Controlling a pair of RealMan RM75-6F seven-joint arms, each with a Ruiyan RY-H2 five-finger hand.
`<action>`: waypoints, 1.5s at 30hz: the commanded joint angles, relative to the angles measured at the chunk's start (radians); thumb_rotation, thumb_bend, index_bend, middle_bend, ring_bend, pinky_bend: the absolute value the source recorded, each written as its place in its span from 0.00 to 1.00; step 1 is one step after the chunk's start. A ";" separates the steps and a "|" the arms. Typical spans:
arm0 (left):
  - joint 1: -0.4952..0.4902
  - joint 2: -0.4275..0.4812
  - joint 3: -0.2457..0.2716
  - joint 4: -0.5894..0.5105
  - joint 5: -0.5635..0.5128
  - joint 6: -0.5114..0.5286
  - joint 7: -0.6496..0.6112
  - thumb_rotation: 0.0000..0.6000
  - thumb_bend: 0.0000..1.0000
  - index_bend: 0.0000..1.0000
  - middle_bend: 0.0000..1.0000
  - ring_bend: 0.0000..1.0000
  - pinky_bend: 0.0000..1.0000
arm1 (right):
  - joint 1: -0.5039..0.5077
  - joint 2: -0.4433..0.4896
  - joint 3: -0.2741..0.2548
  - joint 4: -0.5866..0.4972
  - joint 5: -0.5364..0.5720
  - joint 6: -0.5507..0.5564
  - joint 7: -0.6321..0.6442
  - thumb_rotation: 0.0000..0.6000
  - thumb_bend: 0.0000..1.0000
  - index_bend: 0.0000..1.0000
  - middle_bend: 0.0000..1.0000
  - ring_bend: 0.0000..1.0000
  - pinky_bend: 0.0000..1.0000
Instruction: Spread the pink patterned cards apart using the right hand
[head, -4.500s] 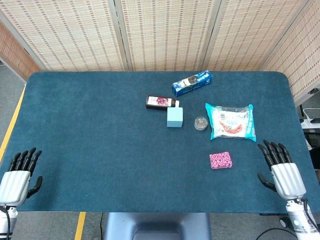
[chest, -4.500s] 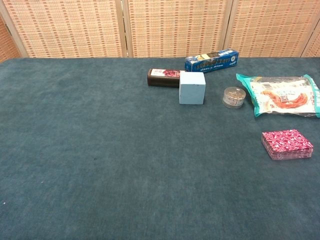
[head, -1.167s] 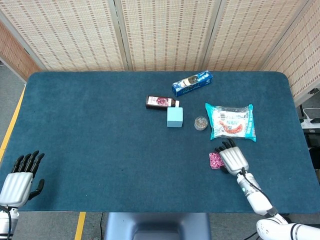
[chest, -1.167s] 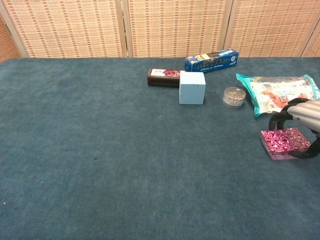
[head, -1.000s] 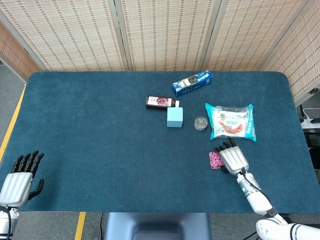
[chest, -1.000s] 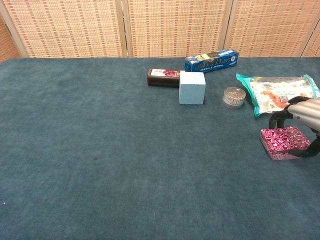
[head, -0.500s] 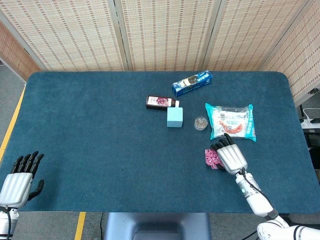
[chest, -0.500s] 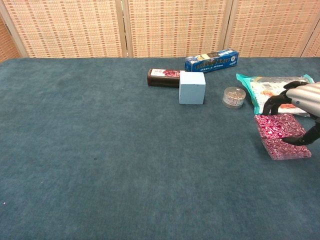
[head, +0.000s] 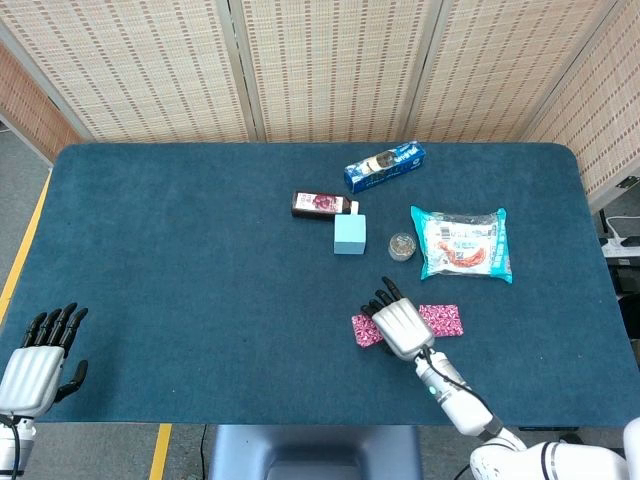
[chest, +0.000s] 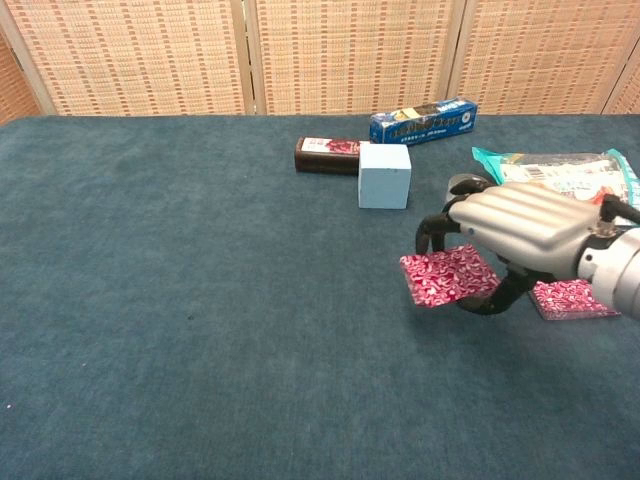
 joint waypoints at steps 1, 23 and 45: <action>0.000 0.002 0.001 -0.001 0.002 0.000 -0.003 1.00 0.45 0.00 0.00 0.00 0.06 | 0.021 -0.064 -0.001 0.039 0.036 -0.006 -0.060 1.00 0.22 0.58 0.50 0.19 0.00; 0.001 0.001 0.007 -0.003 0.012 -0.002 0.002 1.00 0.45 0.00 0.00 0.00 0.06 | 0.022 0.052 -0.062 -0.034 0.099 -0.008 -0.112 1.00 0.22 0.00 0.06 0.00 0.00; -0.007 -0.019 0.014 -0.014 0.009 -0.021 0.056 1.00 0.45 0.00 0.00 0.00 0.06 | -0.038 0.256 -0.138 0.097 0.078 -0.096 0.125 1.00 0.22 0.00 0.05 0.00 0.00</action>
